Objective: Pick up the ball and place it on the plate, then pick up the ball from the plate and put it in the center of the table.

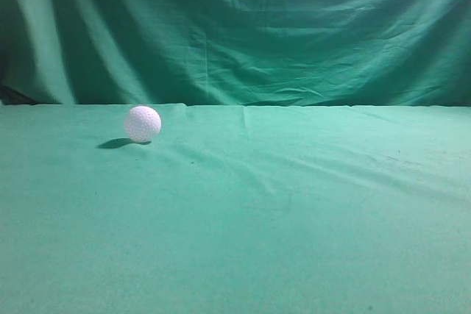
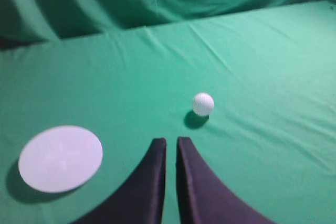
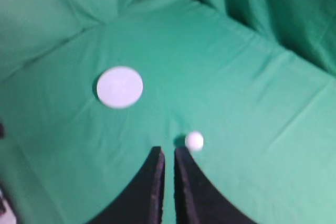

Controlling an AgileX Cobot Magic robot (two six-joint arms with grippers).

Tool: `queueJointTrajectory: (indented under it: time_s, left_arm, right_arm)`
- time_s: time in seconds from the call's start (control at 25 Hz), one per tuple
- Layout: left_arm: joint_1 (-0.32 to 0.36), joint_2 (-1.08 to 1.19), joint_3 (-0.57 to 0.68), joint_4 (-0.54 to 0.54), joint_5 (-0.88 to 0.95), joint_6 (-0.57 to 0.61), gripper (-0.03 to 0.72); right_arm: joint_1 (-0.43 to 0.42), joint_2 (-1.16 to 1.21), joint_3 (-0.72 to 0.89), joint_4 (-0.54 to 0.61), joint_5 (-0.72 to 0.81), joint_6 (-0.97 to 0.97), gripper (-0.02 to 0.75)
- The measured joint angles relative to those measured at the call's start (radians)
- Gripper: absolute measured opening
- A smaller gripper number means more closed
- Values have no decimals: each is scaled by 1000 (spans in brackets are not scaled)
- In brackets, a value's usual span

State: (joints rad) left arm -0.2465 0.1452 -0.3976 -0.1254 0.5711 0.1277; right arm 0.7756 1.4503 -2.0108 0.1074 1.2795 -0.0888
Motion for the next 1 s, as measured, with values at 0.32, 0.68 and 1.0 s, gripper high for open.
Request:
queueJointTrajectory:
  time_s: [0.32,0.68,1.0]
  left_arm:
    - [0,-120,95,-19,-50,25,49]
    - [0,-120,210,-49,-219,28,49]
    - [0,-120,239,-49,-239,28,49]
  right_arm:
    - [0,-360,560,-1,-73,0,64]
    - [0,-809,1152,11,-454,0,64]
    - [0,-1093,1496,24,-685,0,64]
